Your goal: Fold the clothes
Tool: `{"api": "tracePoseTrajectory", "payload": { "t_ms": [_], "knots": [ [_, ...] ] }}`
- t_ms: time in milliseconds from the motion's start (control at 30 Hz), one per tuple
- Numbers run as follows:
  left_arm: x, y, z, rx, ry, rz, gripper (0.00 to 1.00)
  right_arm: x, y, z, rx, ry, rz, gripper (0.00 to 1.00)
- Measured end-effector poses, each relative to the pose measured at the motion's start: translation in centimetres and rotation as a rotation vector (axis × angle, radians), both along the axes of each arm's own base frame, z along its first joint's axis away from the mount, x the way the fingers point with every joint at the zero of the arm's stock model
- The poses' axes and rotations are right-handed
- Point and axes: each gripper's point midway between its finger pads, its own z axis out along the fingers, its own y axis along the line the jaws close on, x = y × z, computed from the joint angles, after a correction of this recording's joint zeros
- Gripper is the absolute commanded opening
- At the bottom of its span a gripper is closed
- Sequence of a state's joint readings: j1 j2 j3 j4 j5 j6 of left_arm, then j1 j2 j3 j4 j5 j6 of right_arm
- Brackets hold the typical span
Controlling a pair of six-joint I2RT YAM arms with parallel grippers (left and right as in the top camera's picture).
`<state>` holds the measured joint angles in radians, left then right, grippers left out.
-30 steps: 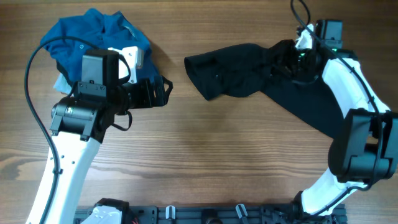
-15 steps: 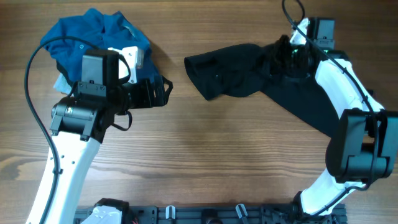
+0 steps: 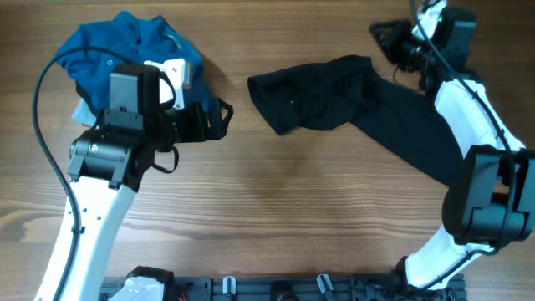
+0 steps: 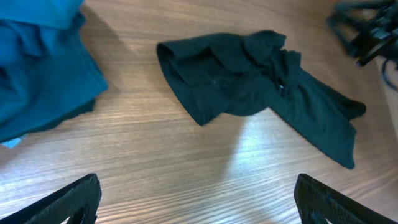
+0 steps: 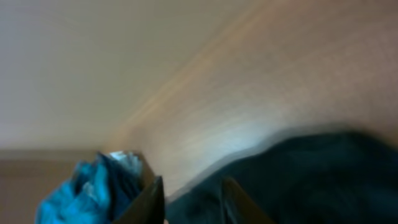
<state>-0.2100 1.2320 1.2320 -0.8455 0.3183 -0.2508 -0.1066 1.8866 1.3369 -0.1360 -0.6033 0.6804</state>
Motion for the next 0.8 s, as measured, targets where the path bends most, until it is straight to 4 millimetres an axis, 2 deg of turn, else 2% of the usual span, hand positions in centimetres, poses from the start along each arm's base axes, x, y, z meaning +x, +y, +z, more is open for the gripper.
{"api": "tracePoseTrajectory", "payload": {
  "t_ms": [100,167,233,367,433,567,600,700,800],
  "knots": [
    [0.0,-1.5,-1.1,0.006,0.035,-0.041,1.00,-3.1,0.1,-3.4,-0.073,0.143,0.066,0.47],
    [0.2,-2.7,-2.1,0.013,0.058,-0.073,1.00,-4.9,-0.2,-5.0,-0.132,0.213,0.101,0.58],
    [0.6,-3.9,-2.8,0.014,0.062,-0.102,0.99,-6.0,-0.4,-5.9,-0.193,0.235,0.150,0.64],
    [1.7,-5.4,-2.6,0.000,0.015,-0.129,1.00,-7.1,-0.1,-6.8,-0.306,0.231,0.243,0.64],
    [2.2,-5.7,-2.1,-0.010,-0.015,-0.133,1.00,-7.1,0.3,-7.2,-0.368,0.223,0.271,0.58],
    [2.5,-5.8,-1.8,-0.015,-0.035,-0.133,0.99,-6.2,1.7,-7.0,-0.460,0.157,0.311,0.21],
    [2.5,-5.8,-1.8,-0.015,-0.035,-0.133,0.98,-6.0,2.2,-6.9,-0.473,0.142,0.321,0.07],
    [2.4,-5.8,-1.8,-0.015,-0.031,-0.132,0.92,-6.1,4.0,-6.8,-0.488,0.115,0.364,0.04],
    [2.3,-5.7,-2.0,-0.015,-0.018,-0.128,0.90,-6.8,6.4,-6.3,-0.411,0.091,0.439,0.04]
  ]
}}
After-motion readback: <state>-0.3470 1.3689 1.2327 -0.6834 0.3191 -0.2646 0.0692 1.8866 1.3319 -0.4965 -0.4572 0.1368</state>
